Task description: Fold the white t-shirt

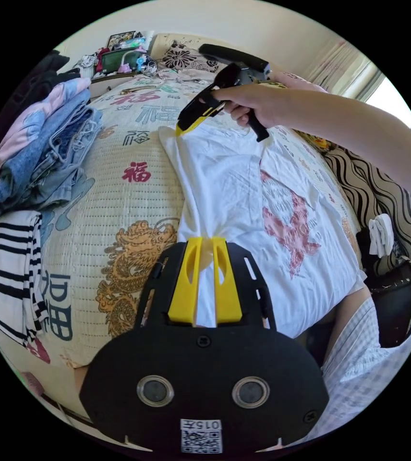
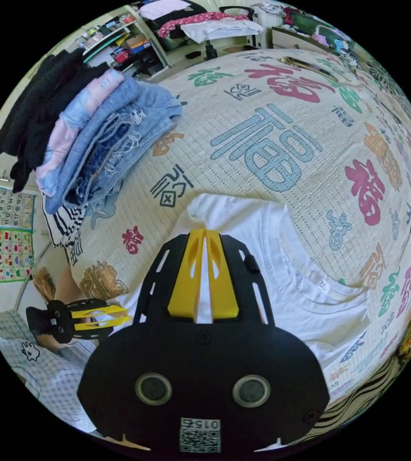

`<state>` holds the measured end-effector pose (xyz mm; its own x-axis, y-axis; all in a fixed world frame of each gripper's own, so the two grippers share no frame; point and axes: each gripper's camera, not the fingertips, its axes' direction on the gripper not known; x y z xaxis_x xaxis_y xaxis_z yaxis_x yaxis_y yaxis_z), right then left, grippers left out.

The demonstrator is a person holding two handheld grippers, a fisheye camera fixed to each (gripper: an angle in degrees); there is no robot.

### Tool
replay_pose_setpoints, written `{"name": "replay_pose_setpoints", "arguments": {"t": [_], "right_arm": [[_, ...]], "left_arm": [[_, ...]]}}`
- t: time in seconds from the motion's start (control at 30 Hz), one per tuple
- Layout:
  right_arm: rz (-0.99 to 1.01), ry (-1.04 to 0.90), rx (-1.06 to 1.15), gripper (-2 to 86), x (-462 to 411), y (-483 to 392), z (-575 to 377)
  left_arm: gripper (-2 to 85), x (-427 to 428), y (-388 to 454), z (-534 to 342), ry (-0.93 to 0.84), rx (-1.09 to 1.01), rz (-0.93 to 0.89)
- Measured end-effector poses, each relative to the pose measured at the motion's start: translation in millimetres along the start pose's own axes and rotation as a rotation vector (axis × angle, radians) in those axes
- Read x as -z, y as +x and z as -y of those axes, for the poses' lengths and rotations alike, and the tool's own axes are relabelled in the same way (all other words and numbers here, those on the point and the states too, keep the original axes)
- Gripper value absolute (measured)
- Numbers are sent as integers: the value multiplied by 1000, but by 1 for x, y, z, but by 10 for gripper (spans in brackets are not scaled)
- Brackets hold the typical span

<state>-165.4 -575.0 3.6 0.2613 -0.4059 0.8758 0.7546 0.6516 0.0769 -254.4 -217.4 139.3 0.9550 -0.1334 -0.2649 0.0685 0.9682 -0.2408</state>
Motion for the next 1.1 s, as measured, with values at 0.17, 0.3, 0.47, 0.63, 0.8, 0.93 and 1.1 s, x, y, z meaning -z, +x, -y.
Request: {"name": "replay_pose_setpoints", "arguments": {"t": [0.17, 0.3, 0.47, 0.63, 0.8, 0.93, 1.1], "right_arm": [[40, -38, -62, 9, 12, 24, -12], [19, 23, -42, 51, 44, 19, -46], [-55, 103, -33, 71, 112, 16, -151], [-216, 16, -286, 77, 158, 33, -316], [-194, -48, -619, 84, 165, 49, -450], [-179, -115, -795, 92, 162, 59, -519], [-91, -112, -867, 94, 165, 72, -551]], "left_arm": [[13, 2, -7, 9, 1, 29, 27], [39, 15, -14, 18, 2, 62, -26], [67, 56, -22, 18, 25, 72, -69], [102, 75, -16, 20, -90, 51, -121], [107, 70, 4, 25, -259, 11, -33], [107, 69, 17, 30, -336, -5, 56], [92, 62, 22, 38, -395, 7, 96]]}}
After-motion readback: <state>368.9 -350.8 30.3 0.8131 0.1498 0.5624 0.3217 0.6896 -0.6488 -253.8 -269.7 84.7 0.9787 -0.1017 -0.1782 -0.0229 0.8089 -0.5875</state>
